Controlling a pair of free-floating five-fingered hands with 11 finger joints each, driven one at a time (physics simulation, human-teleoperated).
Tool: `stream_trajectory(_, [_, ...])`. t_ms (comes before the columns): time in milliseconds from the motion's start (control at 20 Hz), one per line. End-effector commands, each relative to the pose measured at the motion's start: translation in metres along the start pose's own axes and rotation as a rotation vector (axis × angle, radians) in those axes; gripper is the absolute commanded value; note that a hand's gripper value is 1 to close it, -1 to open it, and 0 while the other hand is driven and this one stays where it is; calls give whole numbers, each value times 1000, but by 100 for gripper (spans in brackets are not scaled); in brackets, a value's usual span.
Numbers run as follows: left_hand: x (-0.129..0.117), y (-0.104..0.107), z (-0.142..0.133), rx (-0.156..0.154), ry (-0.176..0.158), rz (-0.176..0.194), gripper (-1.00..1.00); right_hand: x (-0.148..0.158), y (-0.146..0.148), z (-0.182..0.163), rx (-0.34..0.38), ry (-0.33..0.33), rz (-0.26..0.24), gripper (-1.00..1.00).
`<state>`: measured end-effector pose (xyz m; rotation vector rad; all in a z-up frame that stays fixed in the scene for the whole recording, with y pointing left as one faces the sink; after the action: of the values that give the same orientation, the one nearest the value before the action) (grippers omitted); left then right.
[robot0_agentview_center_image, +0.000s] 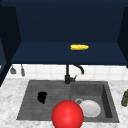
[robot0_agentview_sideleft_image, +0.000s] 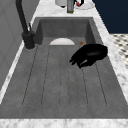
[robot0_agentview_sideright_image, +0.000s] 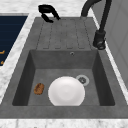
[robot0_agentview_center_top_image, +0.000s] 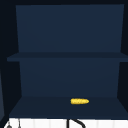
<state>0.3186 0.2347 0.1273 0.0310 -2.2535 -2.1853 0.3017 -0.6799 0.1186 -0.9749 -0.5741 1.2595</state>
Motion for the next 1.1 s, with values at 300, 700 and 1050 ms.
stream_trajectory(300, [0, 0, 0, 0, 0, 0, 0, -8, 19, 18, -112, 14, -23, 100])
stream_trajectory(700, [0, 0, 0, 0, 0, 0, 0, -12, 10, 27, -172, 17, -100, 100])
stream_trajectory(1050, [0, 0, 0, 0, 0, 0, 0, 23, -24, 64, -167, 47, -85, 100])
